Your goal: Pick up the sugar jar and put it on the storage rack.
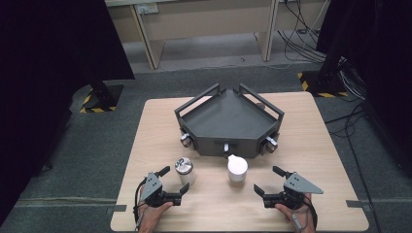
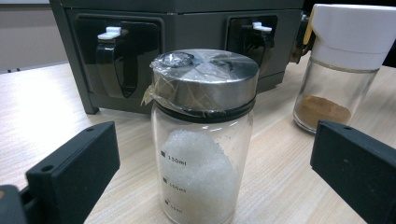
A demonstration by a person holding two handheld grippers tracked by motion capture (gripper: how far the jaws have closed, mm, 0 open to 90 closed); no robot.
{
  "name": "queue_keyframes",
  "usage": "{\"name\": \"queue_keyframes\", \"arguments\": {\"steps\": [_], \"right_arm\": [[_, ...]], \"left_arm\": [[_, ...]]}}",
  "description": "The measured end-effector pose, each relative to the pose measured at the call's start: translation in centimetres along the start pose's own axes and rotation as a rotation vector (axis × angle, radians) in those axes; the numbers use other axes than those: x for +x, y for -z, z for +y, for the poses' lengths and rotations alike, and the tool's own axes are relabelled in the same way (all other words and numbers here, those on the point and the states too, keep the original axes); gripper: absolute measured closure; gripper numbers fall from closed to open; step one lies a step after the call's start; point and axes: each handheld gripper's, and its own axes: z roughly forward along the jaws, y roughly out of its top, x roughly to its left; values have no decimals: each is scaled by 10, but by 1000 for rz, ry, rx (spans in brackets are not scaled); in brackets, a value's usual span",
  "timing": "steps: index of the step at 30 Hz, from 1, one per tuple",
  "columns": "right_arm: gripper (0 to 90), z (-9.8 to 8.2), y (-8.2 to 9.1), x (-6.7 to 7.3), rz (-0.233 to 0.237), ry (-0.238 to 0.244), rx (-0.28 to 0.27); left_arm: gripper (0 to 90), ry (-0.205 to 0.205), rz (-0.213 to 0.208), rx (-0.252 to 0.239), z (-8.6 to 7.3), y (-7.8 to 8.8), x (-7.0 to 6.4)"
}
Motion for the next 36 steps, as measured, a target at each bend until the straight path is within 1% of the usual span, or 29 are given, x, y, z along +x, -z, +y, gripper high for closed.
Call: {"name": "queue_keyframes", "arguments": {"steps": [5,8,24,36], "right_arm": [[8,0,0,0,2,2,-1],[8,0,-1,0,4,2,0],[8,0,-1,0,9,-4,-2],[8,-1,-2,0,10,-7,2]], "left_arm": [[7,18,-3,-8,-1,1,2],[7,21,-1,-9,-2,1,2],[7,17,-5,-2,-2,-1,2],[12,7,-1,-2,0,-11,0]]}}
